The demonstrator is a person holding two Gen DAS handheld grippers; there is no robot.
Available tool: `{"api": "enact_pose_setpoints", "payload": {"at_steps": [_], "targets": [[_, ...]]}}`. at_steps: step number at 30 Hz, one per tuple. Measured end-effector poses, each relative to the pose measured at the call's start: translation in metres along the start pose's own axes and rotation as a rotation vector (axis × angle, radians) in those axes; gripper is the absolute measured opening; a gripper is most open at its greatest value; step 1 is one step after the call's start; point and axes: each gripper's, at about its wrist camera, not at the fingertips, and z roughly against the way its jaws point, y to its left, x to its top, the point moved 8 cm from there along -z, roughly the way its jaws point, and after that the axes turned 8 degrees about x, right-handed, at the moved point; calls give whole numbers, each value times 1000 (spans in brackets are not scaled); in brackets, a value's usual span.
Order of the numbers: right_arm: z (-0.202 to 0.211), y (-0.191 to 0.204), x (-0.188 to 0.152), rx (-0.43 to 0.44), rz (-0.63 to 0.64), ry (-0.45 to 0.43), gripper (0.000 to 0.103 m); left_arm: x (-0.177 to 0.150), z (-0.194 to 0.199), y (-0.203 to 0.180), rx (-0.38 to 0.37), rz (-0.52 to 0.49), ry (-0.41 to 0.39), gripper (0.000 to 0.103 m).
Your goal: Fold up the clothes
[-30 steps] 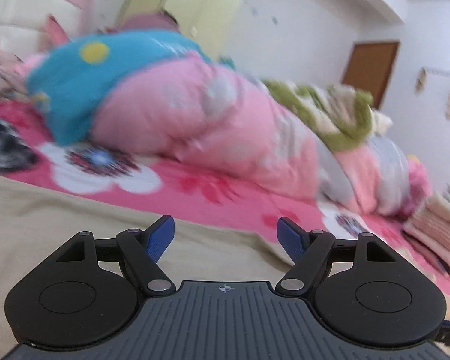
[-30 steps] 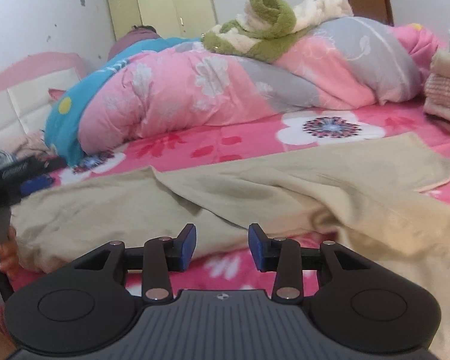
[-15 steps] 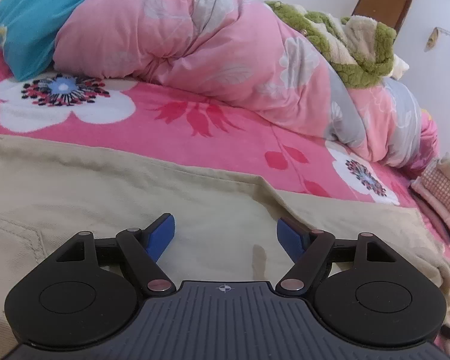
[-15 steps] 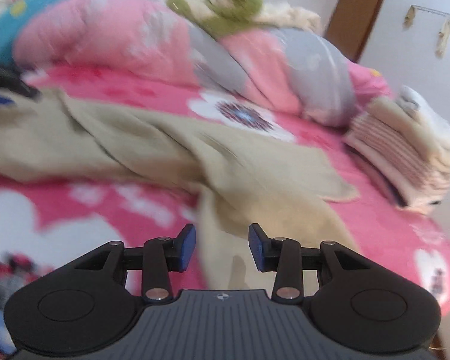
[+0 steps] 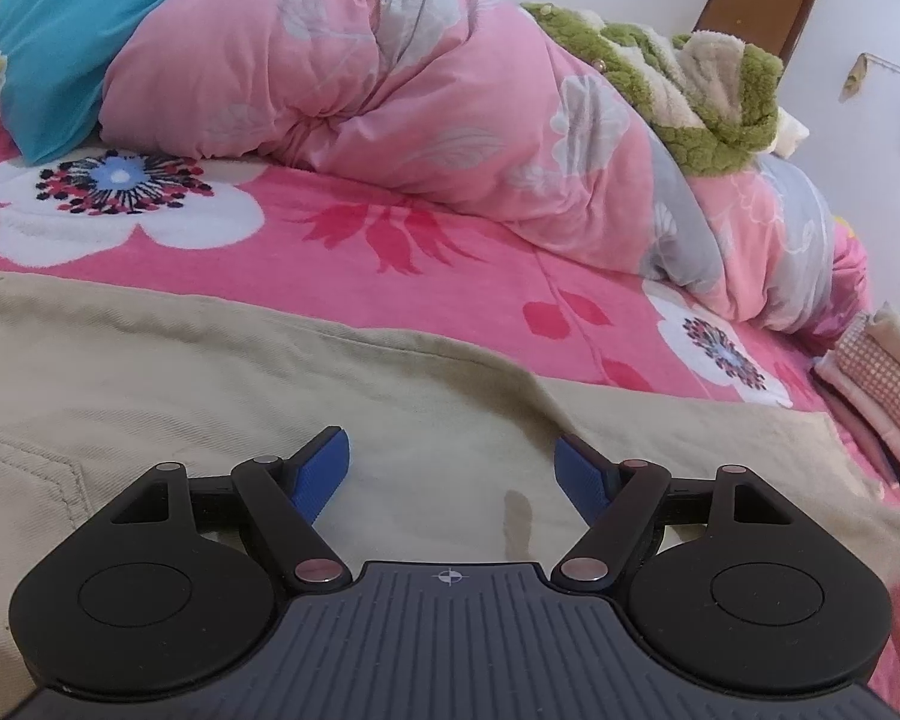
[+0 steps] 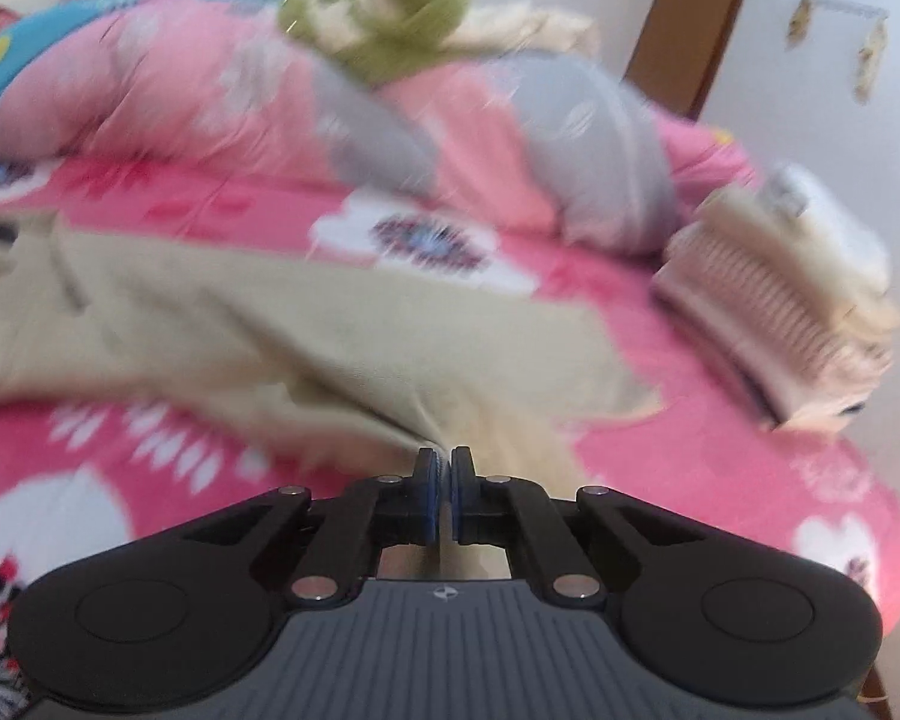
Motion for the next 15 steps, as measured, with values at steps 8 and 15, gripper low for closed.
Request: {"api": "enact_pose_setpoints", "payload": {"at_steps": [8, 15], "targets": [[-20, -42, 61, -49, 30, -74, 3, -1, 0, -1, -3, -6, -3, 76], [-81, -58, 101, -31, 29, -37, 3, -2, -1, -1, -11, -10, 2, 78]]}}
